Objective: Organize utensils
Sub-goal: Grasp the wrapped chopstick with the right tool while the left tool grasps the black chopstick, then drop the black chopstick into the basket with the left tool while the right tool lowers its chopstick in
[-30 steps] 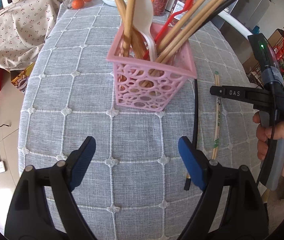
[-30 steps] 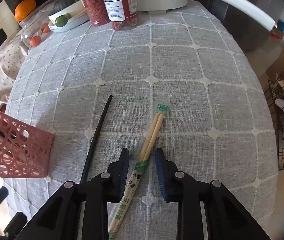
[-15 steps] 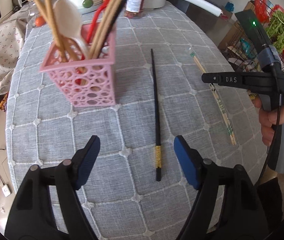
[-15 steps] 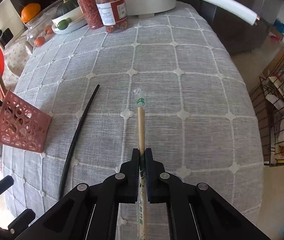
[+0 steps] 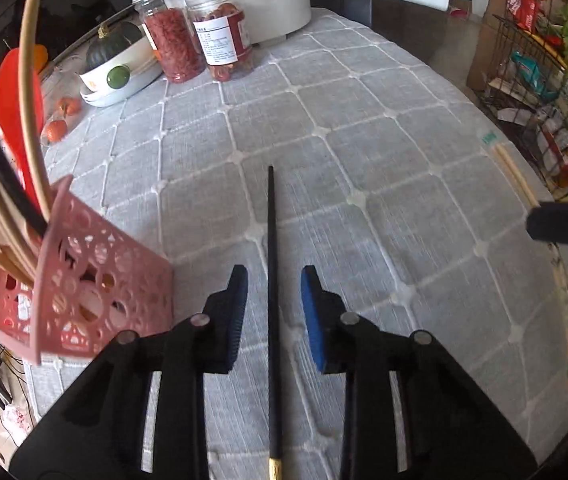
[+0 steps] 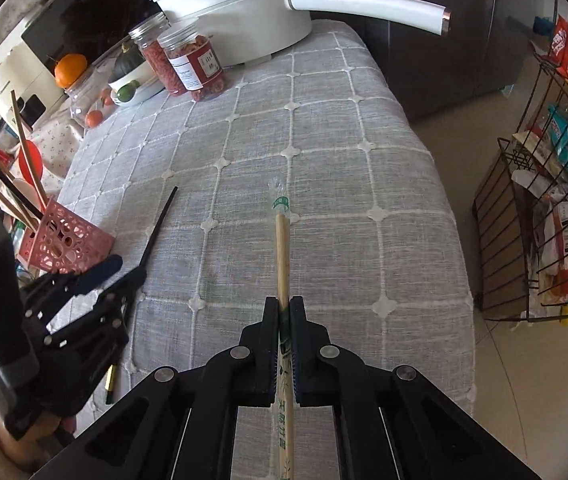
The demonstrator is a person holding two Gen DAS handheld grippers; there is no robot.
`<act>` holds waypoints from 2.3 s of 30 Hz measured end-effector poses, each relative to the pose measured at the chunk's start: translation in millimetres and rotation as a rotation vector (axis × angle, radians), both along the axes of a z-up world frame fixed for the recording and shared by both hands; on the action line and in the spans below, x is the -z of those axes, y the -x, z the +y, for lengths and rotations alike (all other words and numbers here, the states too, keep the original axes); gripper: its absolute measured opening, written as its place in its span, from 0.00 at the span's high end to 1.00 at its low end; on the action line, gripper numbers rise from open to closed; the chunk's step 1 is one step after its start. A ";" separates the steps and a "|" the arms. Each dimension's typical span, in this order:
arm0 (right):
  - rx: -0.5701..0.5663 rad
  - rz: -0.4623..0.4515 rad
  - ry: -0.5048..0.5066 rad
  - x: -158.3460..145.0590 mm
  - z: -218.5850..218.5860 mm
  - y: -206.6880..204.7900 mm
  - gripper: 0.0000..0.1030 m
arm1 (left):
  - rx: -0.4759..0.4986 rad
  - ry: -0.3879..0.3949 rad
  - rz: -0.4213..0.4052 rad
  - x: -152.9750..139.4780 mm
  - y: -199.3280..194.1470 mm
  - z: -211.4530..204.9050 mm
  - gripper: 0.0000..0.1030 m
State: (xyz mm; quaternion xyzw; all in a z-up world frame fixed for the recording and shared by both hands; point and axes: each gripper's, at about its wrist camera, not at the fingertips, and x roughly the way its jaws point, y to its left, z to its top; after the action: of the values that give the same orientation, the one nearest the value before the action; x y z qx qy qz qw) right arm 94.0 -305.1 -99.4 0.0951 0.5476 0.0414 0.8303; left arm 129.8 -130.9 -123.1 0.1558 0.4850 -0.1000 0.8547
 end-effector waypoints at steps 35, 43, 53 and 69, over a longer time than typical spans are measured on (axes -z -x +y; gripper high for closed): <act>-0.077 -0.129 -0.080 -46.5 53.8 9.7 0.95 | 0.075 0.280 -0.067 -93.5 90.5 75.2 0.94; -0.129 -0.207 -0.076 -63.8 86.6 18.6 0.95 | 0.018 0.414 -0.181 -128.9 93.6 114.3 0.94; -0.128 -0.301 -0.100 -82.7 112.7 14.4 0.95 | -0.068 0.563 -0.377 -179.0 105.4 165.4 0.94; -0.143 -0.420 -0.083 -97.5 141.3 8.9 0.95 | -0.170 0.499 -0.487 -171.6 71.0 184.8 0.94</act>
State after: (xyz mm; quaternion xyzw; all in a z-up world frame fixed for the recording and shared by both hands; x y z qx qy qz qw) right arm 85.1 -163.8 -1.9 0.0793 0.3658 0.1416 0.9164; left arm 58.8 53.8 48.5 -0.0794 0.2389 -0.1037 0.9622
